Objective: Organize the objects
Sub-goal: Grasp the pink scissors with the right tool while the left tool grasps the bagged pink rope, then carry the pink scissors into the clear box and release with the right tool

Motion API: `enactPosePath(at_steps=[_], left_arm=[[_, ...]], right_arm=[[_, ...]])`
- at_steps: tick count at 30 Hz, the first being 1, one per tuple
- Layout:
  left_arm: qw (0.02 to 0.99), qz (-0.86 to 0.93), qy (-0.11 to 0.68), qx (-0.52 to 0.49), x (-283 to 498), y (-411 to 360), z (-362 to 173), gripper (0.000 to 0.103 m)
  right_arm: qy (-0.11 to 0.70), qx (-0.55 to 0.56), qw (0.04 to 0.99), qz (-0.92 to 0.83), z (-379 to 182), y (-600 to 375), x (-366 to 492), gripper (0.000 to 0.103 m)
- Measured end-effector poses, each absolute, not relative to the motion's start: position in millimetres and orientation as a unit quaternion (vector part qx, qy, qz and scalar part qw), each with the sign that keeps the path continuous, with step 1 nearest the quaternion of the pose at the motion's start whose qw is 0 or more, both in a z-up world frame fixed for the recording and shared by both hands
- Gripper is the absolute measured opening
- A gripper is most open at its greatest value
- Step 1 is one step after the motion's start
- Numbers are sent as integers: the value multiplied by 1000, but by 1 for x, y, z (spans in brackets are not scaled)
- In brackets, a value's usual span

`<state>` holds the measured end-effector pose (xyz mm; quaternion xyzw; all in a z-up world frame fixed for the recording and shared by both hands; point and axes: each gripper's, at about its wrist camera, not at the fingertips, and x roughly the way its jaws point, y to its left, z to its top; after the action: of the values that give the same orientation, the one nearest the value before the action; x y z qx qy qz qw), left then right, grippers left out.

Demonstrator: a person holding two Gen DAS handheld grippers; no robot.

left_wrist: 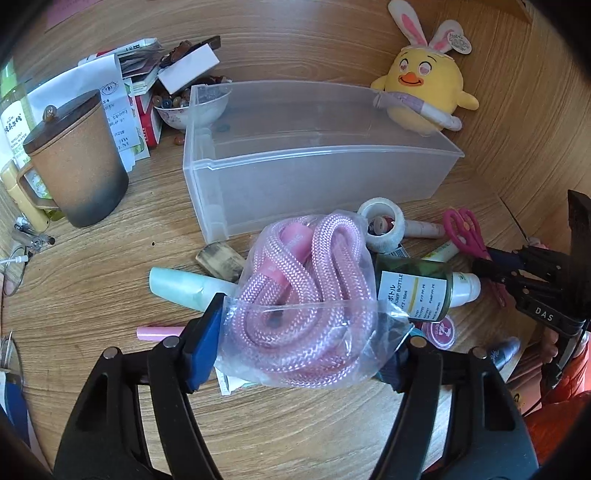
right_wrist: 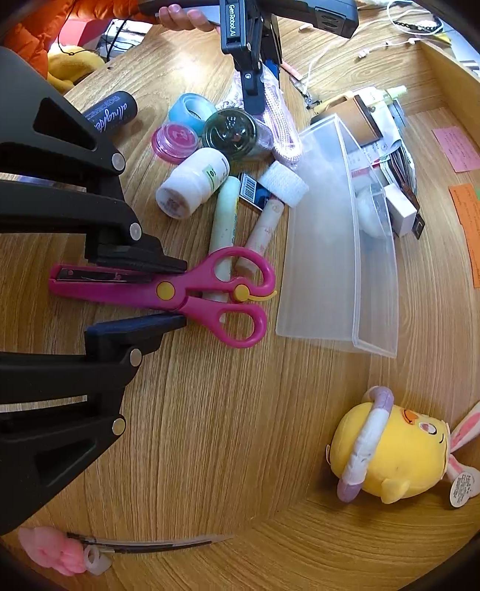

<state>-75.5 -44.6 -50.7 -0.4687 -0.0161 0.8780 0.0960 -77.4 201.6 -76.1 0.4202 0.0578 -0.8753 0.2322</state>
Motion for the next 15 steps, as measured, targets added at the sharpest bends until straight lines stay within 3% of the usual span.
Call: enactPosePath(at_steps=[3, 6, 7, 9, 15], left_arm=[[95, 866, 2, -491, -85, -40, -57, 82], [79, 871, 25, -485, -88, -36, -58, 81], [78, 874, 25, -479, -86, -36, -56, 77], [84, 882, 24, -464, -81, -35, -51, 59], [66, 899, 41, -430, -70, -29, -42, 41]], right_arm=[[58, 419, 233, -876, -76, 202, -78, 20], [54, 416, 233, -877, -76, 203, -79, 20], [53, 415, 232, -878, -75, 203, -78, 20], [53, 409, 231, -881, -71, 204, -77, 19], [59, 390, 227, -890, -57, 205, -75, 19]])
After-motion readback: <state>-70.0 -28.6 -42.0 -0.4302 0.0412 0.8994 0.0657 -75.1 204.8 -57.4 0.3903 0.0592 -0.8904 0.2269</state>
